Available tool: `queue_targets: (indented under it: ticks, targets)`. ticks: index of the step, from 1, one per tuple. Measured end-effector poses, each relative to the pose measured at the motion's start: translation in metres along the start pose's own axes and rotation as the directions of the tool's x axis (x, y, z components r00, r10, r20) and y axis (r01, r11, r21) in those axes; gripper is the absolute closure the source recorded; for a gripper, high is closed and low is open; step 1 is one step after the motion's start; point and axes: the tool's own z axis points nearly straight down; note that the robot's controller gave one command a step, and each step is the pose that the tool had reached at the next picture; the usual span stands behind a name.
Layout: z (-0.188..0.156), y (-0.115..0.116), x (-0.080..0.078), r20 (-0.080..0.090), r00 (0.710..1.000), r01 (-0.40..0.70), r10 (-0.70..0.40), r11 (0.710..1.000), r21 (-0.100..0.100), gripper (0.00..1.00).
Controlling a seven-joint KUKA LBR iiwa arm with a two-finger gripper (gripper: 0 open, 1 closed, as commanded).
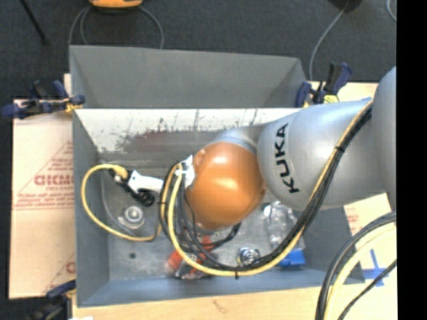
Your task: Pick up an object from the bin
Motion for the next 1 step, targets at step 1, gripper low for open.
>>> queue_targets:
  ticks: [1]
  targets:
    - [-0.0151, -0.0109, 0.024, 0.009, 0.997, 0.073, -0.072, 0.997, -0.006, 1.0]
